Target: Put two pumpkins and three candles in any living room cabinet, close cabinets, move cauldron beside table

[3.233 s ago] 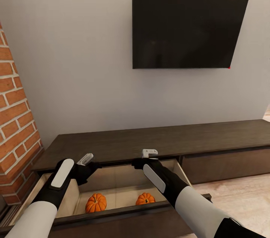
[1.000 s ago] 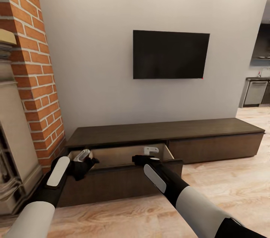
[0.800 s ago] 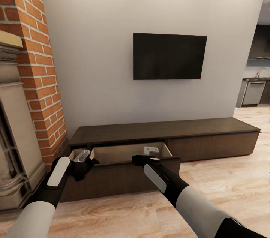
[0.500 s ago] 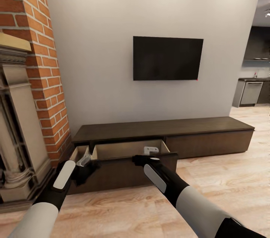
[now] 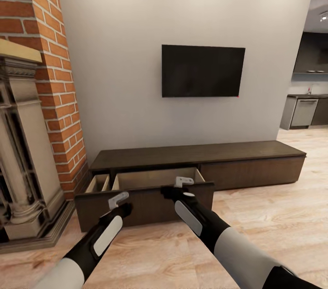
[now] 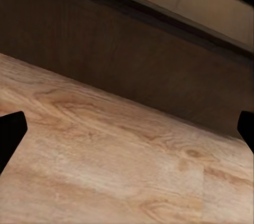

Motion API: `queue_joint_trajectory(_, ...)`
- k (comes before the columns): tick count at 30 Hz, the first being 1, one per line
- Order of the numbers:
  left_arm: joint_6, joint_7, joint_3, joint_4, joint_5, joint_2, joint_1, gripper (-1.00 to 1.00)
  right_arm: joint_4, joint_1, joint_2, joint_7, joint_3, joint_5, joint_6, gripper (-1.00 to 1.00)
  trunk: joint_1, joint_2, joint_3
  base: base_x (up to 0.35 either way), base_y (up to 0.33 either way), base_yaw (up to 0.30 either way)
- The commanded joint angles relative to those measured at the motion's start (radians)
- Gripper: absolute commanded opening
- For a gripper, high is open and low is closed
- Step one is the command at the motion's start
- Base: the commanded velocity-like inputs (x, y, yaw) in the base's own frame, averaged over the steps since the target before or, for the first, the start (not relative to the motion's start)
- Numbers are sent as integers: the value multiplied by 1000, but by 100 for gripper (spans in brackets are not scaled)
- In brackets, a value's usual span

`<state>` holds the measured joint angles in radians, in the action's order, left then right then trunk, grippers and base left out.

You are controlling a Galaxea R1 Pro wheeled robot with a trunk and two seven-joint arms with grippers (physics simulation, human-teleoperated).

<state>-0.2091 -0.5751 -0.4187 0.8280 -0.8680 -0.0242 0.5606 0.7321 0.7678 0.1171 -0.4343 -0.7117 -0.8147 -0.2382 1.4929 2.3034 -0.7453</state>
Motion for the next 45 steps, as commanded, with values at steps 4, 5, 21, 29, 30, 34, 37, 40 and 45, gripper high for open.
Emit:
queue_joint_trajectory(4,11,-6,-29,-1,0,-7,-4,100,3,-6,0,-7,-7,-2,23,100,15,29,-14,0,0,0)
queue_joint_trajectory(5,11,-6,-31,-1,4,-9,-6,100,3,-6,0,-7,-8,-1,26,100,19,36,-17,0,0,0)
queue_joint_trajectory(21,66,-5,-41,-45,150,-12,-13,100,0,-7,-1,-6,-11,-4,56,100,73,134,-61,0,0,0)
queue_joint_trajectory(29,73,-3,-70,-47,152,-10,-19,100,-2,-15,-2,-5,-22,-4,58,100,73,134,-61,0,0,0)
queue_joint_trajectory(30,76,-4,-85,-47,153,-10,-22,100,-3,-20,-2,-5,-31,-4,61,100,77,141,-64,0,0,0)
queue_joint_trajectory(34,111,-6,-145,-48,167,-11,-28,100,-4,-41,-2,-6,-80,-7,116,100,92,169,-76,0,0,0)
queue_joint_trajectory(37,121,-6,-159,-68,196,-11,-28,100,-5,-45,-2,-6,-102,-7,134,100,103,190,-86,0,0,0)
queue_joint_trajectory(40,127,-6,-163,-89,220,-10,-28,100,-5,-49,-2,-6,-118,-8,146,100,108,197,-97,0,0,0)
queue_joint_trajectory(45,206,-6,-165,-100,235,-11,-28,100,-7,-77,-2,-6,-150,-9,240,100,110,198,-116,0,0,0)
